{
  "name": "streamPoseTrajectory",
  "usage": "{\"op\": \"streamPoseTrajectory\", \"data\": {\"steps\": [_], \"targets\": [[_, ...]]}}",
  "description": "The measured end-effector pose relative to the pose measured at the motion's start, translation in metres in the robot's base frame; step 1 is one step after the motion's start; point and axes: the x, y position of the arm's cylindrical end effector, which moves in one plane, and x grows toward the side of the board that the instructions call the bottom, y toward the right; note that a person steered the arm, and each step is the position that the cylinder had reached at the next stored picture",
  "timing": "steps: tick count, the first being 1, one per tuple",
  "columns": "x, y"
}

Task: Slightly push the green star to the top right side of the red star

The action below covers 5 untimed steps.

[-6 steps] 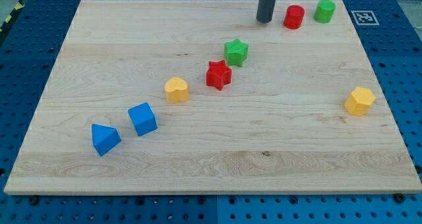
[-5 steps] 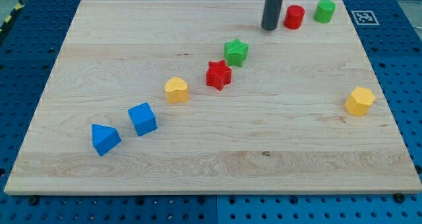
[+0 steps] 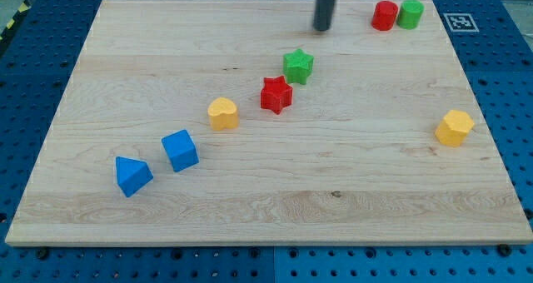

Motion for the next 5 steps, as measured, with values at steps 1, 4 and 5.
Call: {"op": "streamPoseTrajectory", "data": {"steps": [1,4,5], "targets": [[0.01,-0.081],[0.093,-0.088],[0.093,-0.029]]}}
